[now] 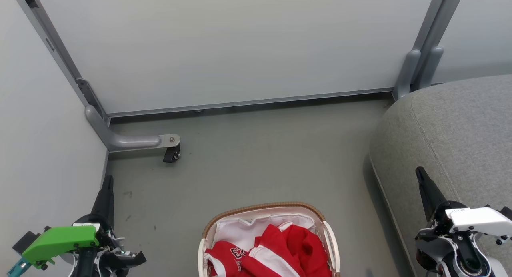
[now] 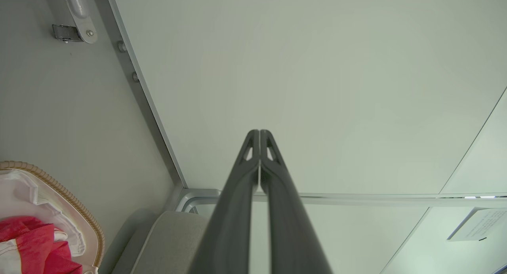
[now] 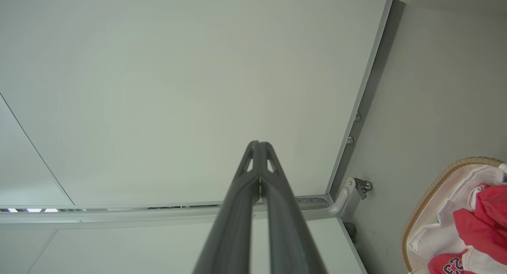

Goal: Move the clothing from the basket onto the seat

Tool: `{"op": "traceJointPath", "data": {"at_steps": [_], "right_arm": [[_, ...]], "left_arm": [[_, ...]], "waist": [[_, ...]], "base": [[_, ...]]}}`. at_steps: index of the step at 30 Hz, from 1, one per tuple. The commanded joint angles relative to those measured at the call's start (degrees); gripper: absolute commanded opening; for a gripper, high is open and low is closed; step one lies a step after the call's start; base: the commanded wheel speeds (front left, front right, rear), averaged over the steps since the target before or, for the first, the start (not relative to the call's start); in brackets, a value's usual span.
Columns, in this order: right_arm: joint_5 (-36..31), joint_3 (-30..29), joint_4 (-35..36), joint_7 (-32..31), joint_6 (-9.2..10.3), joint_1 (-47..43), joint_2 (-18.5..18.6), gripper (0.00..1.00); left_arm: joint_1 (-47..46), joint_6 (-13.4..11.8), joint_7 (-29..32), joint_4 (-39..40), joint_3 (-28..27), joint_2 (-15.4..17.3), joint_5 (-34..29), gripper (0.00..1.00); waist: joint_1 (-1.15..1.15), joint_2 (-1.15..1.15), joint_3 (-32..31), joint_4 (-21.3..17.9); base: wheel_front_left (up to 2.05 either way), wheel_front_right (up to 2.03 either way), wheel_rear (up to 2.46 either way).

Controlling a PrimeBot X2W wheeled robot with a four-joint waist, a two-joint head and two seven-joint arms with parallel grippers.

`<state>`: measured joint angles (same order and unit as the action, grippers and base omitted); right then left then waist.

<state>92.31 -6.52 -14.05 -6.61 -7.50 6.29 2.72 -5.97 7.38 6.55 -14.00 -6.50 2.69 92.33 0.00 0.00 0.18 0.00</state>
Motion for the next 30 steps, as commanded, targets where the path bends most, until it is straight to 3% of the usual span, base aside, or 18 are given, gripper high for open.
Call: {"op": "traceJointPath", "data": {"at_steps": [1,22,23,30], "right_arm": [[0.21,-0.07,0.18,-0.03,0.02,-0.18,0.33,0.0],[0.21,-0.07,0.18,-0.03,0.02,-0.18,0.33,0.0],[-0.01,0.0,-0.05,0.01,0.0,0.0,-0.01,1.0],[-1.68,0.75,-1.28,1.27,0.02,-0.05,0.19,1.0]], "left_arm": [[-0.56,0.22,0.12,0.06,-0.09,0.39,0.18,0.0],[-0.56,0.22,0.12,0.06,-0.09,0.39,0.18,0.0],[0.01,0.0,-0.02,-0.08,0.01,-0.02,-0.01,1.0],[0.63,-0.06,-1.34,-1.82,0.38,-0.03,-1.47,1.0]], "waist": [[0.0,0.0,0.0,0.0],[0.0,0.0,0.0,0.0],[0.0,0.0,0.0,0.0],[0.0,0.0,0.06,0.06]], "base": [[0.0,0.0,0.0],[0.0,0.0,0.0],[0.0,0.0,0.0],[0.0,0.0,0.0]]}}
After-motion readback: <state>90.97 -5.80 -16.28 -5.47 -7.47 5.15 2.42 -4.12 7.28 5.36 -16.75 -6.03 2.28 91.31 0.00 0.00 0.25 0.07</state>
